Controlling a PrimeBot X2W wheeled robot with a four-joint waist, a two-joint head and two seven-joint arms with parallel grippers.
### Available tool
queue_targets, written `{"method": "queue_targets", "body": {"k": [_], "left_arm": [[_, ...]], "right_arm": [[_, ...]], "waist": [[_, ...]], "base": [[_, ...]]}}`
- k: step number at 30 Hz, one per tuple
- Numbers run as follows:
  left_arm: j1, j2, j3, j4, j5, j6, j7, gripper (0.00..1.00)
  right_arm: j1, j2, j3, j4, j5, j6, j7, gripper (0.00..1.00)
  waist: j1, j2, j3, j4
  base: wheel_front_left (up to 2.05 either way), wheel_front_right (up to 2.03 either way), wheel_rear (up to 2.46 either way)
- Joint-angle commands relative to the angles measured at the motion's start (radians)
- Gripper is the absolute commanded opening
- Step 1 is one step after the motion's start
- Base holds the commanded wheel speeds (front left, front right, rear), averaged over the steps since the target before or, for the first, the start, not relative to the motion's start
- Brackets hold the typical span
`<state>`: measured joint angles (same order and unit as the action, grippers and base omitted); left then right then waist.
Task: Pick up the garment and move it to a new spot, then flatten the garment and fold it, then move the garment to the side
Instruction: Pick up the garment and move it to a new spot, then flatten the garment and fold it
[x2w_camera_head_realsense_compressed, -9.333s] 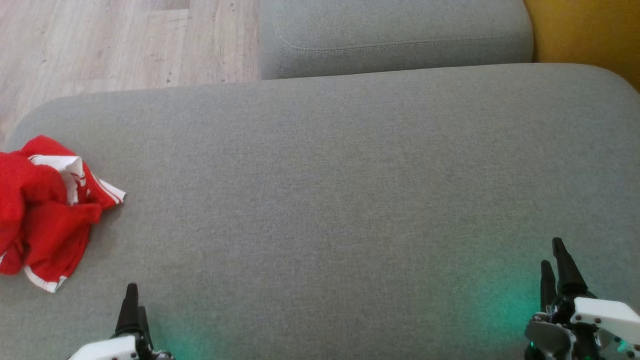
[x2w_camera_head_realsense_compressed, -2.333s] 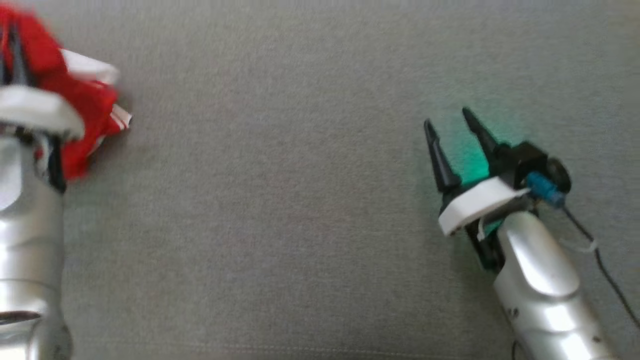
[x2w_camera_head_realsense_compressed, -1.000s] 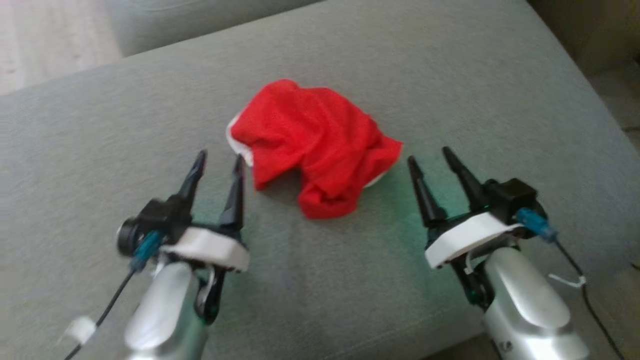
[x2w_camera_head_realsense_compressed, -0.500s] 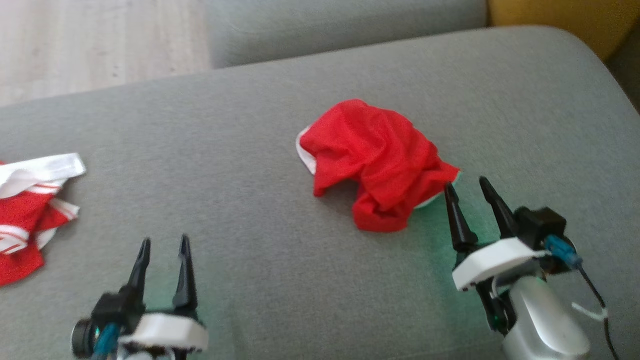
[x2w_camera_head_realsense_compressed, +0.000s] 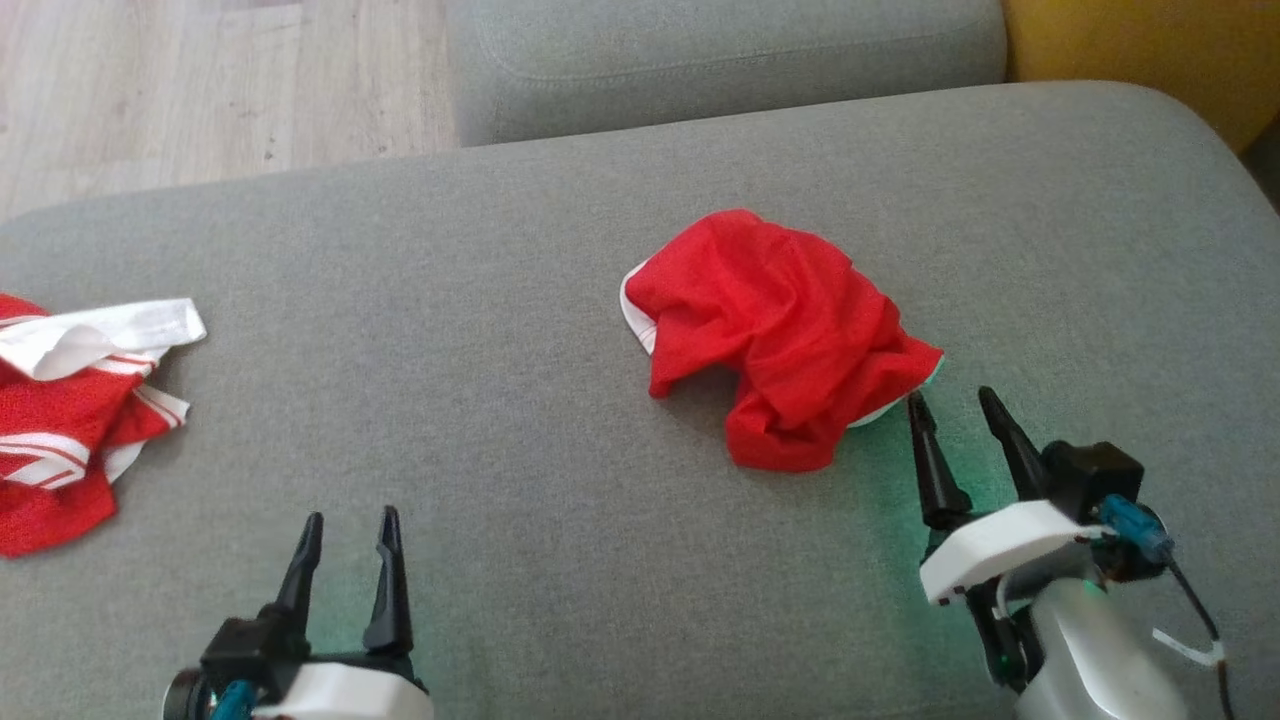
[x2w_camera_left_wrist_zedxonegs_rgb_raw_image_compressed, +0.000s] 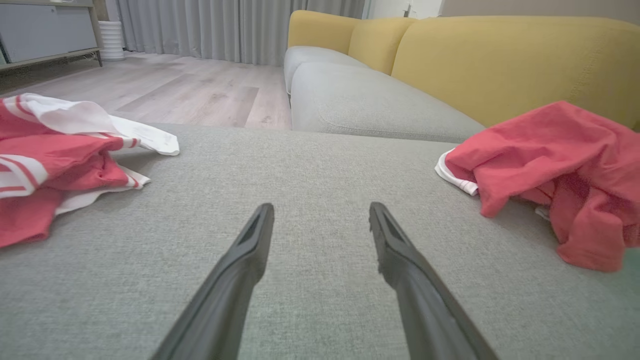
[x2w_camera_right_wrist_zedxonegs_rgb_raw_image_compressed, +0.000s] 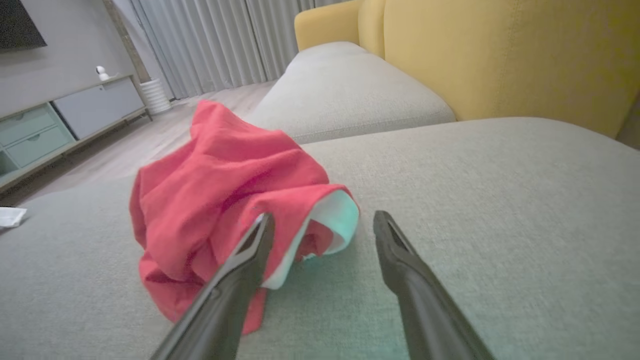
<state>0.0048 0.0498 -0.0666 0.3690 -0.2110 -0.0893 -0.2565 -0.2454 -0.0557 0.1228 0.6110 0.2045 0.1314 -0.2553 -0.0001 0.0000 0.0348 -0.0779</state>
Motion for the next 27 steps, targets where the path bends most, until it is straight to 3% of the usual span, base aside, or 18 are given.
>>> {"method": "queue_targets", "body": {"k": [1, 12, 14, 20, 27], "left_arm": [[-0.049, 0.001, 0.020, -0.033, -0.004, 0.000, -0.005, 1.00], [-0.089, 0.001, -0.020, -0.022, -0.001, -0.005, -0.005, 1.00], [-0.091, 0.001, -0.020, -0.020, -0.001, -0.007, -0.005, 1.00], [-0.089, 0.001, -0.018, -0.015, -0.015, -0.007, -0.005, 1.00], [-0.057, 0.001, -0.010, -0.010, -0.041, -0.004, -0.005, 1.00]], "right_arm": [[-0.031, 0.005, 0.012, -0.014, -0.011, -0.001, -0.006, 1.00], [-0.099, 0.005, 0.004, 0.049, 0.065, -0.001, -0.006, 1.00], [-0.112, 0.005, 0.003, 0.053, 0.088, -0.001, -0.006, 0.00], [-0.132, 0.005, -0.042, -0.025, 0.106, -0.001, -0.006, 0.00], [-0.257, -0.031, -0.149, -0.252, 0.081, -0.001, -0.006, 0.00]], "waist": [[0.0001, 0.0000, 0.008, 0.003], [0.0001, 0.0000, 0.064, 0.064], [0.0001, 0.0000, 0.068, 0.074], [0.0001, 0.0000, 0.057, 0.093], [0.0001, 0.0000, 0.008, 0.086]], "base": [[0.00, 0.00, 0.00], [0.00, 0.00, 0.00], [0.00, 0.00, 0.00], [0.00, 0.00, 0.00], [0.00, 0.00, 0.00]]}}
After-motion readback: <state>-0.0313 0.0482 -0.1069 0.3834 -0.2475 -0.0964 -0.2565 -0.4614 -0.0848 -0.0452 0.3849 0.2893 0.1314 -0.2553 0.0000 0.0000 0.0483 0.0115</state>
